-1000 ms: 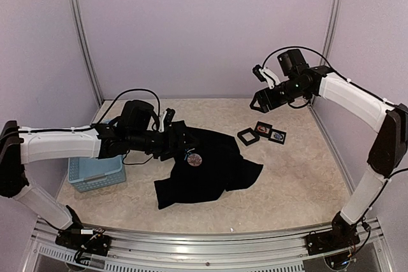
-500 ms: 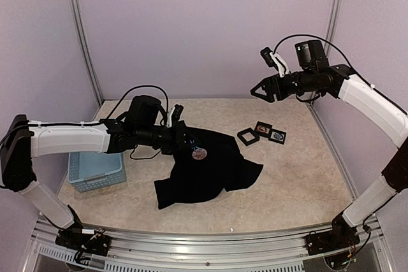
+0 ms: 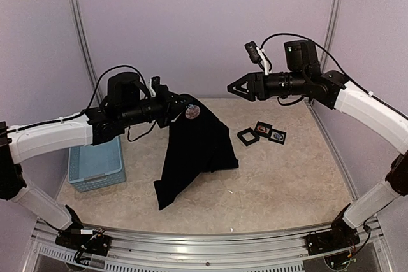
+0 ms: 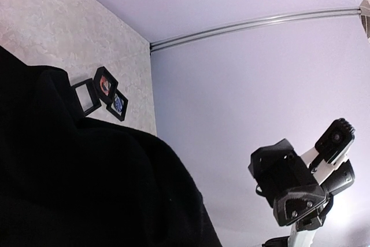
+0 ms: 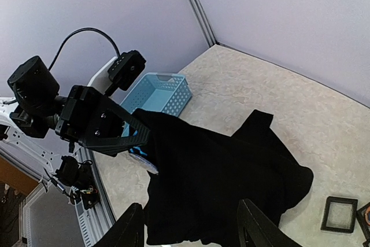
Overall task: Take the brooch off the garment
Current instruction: Pick up the crumpled clothing from the center of the board, then pick up the brooch from the crumpled clothing.
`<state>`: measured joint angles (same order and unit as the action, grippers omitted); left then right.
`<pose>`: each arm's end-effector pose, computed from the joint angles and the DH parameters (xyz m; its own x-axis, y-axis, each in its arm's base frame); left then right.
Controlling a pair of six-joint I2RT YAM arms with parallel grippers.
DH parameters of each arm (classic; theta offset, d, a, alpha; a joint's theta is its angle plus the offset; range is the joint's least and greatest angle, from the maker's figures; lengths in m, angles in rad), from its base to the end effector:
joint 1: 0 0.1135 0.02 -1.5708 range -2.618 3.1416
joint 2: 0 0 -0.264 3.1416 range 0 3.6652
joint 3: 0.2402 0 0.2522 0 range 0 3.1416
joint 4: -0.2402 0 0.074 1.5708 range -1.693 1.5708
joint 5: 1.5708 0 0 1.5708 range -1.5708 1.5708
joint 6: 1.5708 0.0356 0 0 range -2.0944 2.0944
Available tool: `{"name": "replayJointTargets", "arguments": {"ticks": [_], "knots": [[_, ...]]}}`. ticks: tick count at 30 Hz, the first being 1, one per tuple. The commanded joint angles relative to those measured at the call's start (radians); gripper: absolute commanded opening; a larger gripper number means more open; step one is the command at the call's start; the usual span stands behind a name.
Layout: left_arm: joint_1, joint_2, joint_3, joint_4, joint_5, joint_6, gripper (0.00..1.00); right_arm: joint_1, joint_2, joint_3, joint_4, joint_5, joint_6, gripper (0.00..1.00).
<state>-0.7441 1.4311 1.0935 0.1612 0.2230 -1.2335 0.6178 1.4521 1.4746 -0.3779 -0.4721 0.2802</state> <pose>0.2457 -0.2369 0.3313 -0.8172 -0.4986 -0.2892 0.1498 0.3008 -0.9419 0.2608 0.2051 0.4044 -0.5114 -0.0612 -0.8572 -0.7513 0.5161 0.4113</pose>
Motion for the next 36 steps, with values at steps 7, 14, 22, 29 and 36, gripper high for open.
{"name": "replayJointTargets", "arguments": {"ticks": [7,14,22,29,36], "knots": [[-0.134,0.037,0.176,0.058,-0.461,-0.048,0.00,0.100,0.044,-0.005,0.121,-0.065,0.094,0.47],[-0.135,0.098,0.117,0.141,-0.415,-0.192,0.00,0.128,0.080,0.005,0.117,-0.031,0.081,0.40],[-0.135,0.125,0.114,0.162,-0.398,-0.224,0.00,0.145,0.168,0.062,0.024,0.022,0.047,0.36],[-0.132,0.147,0.108,0.169,-0.381,-0.251,0.00,0.177,0.223,0.116,-0.015,0.082,0.016,0.41],[-0.129,0.153,0.093,0.186,-0.378,-0.276,0.00,0.200,0.213,0.109,-0.021,0.174,-0.005,0.42]]}}
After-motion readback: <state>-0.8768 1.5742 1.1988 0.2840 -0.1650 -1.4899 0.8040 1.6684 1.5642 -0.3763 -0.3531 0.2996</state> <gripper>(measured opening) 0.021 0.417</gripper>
